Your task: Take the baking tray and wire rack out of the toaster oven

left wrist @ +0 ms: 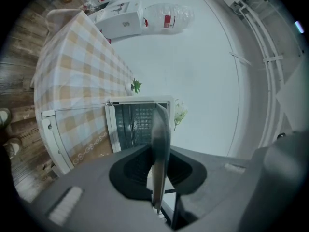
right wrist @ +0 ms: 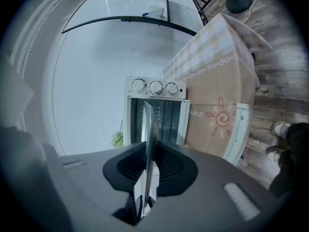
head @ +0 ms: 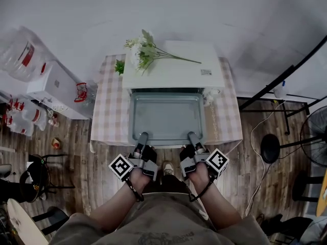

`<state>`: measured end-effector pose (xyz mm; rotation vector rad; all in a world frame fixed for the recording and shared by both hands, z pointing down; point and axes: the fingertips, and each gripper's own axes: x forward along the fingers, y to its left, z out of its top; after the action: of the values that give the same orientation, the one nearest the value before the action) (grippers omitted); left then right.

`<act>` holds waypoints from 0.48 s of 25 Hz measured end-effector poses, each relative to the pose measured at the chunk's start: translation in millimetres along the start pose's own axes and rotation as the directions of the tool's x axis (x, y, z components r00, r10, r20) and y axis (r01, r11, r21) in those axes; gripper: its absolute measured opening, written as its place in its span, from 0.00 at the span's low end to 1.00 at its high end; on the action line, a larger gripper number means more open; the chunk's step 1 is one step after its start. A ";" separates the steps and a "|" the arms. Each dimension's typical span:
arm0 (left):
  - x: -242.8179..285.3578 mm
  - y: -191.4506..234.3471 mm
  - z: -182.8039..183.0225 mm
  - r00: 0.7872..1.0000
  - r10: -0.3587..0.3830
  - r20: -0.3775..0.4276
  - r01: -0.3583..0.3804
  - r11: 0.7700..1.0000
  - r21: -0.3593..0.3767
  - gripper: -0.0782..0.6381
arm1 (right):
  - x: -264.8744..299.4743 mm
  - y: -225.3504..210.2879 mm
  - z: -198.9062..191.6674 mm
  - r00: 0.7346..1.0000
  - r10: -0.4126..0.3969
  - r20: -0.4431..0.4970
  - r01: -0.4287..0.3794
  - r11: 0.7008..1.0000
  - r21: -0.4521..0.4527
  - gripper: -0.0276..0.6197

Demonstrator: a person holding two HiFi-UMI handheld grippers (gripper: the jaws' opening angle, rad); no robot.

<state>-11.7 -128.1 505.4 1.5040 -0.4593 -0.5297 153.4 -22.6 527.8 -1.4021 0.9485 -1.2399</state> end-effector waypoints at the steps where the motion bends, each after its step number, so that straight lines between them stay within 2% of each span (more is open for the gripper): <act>1: -4.5 -1.8 -0.7 1.000 0.001 -0.002 -0.001 1.000 -0.002 0.18 | -3.8 1.7 -2.7 1.000 -0.002 -0.004 0.002 1.000 -0.001 0.15; 6: -25.2 -15.2 -1.0 1.000 -0.006 -0.011 0.006 1.000 -0.011 0.18 | -19.7 13.2 -18.2 1.000 0.006 -0.027 -0.006 1.000 -0.013 0.15; 12: -41.2 -23.1 11.2 1.000 -0.005 0.021 0.006 1.000 -0.014 0.18 | -18.1 21.4 -34.6 0.998 0.005 -0.060 -0.007 1.000 -0.025 0.15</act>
<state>-52.6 -112.7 484.2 1.4878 -0.4667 -0.5521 117.5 -15.4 502.5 -1.3876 1.0115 -1.2754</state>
